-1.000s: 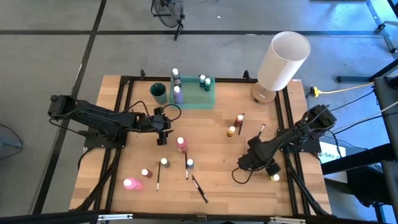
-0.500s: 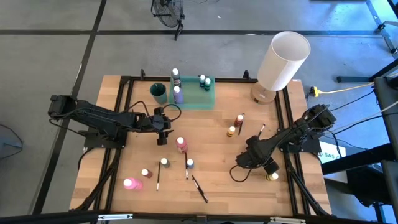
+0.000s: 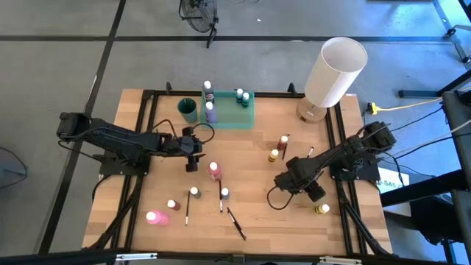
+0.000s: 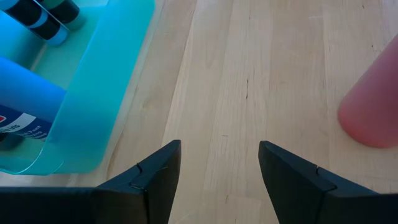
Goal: Pick & Place Paint Supplies
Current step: Put the silver paintbrush into the green cup
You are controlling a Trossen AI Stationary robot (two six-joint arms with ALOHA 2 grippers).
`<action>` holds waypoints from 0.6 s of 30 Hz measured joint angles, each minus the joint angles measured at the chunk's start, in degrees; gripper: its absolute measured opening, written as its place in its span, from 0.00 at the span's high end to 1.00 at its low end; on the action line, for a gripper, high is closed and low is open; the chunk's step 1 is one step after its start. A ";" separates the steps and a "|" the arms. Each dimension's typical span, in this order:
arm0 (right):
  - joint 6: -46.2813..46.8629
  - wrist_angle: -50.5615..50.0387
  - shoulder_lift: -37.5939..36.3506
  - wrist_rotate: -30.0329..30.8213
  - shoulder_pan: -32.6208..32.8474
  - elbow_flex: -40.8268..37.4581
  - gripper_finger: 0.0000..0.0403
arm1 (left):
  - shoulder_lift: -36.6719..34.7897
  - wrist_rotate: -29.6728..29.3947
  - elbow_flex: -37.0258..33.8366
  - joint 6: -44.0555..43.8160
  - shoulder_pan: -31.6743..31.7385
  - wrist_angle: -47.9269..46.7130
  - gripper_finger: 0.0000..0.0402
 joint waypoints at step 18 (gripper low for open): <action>-0.49 1.22 -2.32 -7.72 -0.29 -0.05 0.61 | 0.00 0.00 0.00 0.00 -0.02 -0.02 0.47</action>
